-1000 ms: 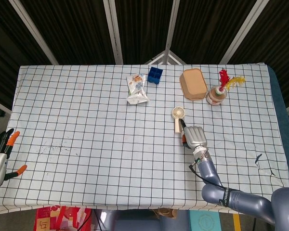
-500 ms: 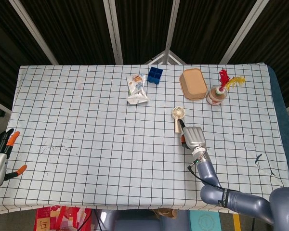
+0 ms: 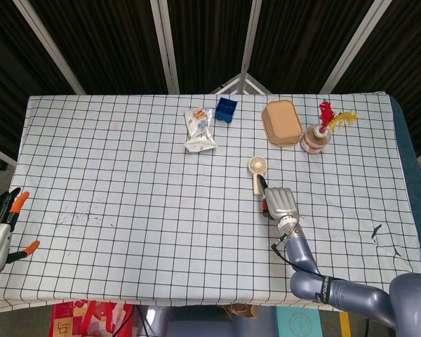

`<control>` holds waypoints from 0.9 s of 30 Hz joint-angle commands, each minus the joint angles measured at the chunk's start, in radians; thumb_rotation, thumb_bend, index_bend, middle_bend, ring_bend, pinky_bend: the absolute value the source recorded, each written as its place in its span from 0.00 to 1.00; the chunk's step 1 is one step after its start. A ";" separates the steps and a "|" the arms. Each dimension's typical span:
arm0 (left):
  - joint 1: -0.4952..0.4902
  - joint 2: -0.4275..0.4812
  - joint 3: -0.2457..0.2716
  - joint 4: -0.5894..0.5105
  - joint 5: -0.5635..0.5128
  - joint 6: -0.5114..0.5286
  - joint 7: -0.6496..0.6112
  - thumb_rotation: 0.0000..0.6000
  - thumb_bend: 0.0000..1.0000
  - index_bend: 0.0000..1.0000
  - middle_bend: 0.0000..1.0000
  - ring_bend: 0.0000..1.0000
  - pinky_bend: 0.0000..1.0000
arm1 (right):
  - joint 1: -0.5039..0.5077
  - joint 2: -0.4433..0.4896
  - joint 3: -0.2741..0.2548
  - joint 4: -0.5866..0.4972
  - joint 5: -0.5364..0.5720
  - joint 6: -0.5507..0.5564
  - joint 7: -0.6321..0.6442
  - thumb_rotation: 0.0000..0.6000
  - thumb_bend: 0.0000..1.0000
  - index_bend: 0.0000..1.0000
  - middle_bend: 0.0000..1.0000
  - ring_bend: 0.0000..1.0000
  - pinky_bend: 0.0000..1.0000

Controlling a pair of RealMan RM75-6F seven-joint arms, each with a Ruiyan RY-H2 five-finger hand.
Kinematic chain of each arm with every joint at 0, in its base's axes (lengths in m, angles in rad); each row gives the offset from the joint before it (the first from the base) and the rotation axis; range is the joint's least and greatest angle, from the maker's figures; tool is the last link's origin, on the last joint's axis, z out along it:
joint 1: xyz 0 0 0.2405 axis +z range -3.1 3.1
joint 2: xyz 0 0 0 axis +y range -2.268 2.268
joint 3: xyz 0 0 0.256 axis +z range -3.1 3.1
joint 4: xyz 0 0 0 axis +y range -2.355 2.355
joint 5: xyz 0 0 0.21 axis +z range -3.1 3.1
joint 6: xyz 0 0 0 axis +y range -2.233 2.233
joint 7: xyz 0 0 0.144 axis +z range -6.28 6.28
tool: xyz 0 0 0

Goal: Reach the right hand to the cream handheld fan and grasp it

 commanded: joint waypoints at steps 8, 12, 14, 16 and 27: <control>0.000 0.003 0.001 -0.001 -0.002 -0.002 -0.009 1.00 0.09 0.00 0.00 0.00 0.00 | 0.003 -0.012 -0.008 0.023 0.029 -0.008 -0.016 1.00 0.75 0.01 0.85 0.92 0.84; 0.000 0.003 0.001 -0.001 0.001 -0.001 -0.011 1.00 0.09 0.00 0.00 0.00 0.00 | 0.003 -0.015 -0.013 0.023 0.041 -0.012 -0.021 1.00 0.76 0.03 0.85 0.92 0.83; 0.000 0.002 0.001 0.000 0.003 0.000 -0.011 1.00 0.09 0.00 0.00 0.00 0.00 | 0.002 -0.017 -0.015 0.021 0.044 -0.013 -0.023 1.00 0.76 0.05 0.85 0.92 0.83; 0.000 0.002 0.002 0.000 0.004 0.001 -0.011 1.00 0.09 0.00 0.00 0.00 0.00 | 0.001 -0.020 -0.017 0.017 0.046 -0.012 -0.024 1.00 0.76 0.06 0.85 0.92 0.83; 0.002 0.001 0.002 0.002 0.007 0.007 -0.008 1.00 0.09 0.00 0.00 0.00 0.00 | 0.004 -0.016 0.008 -0.006 0.003 0.035 -0.008 1.00 0.76 0.02 0.85 0.92 0.83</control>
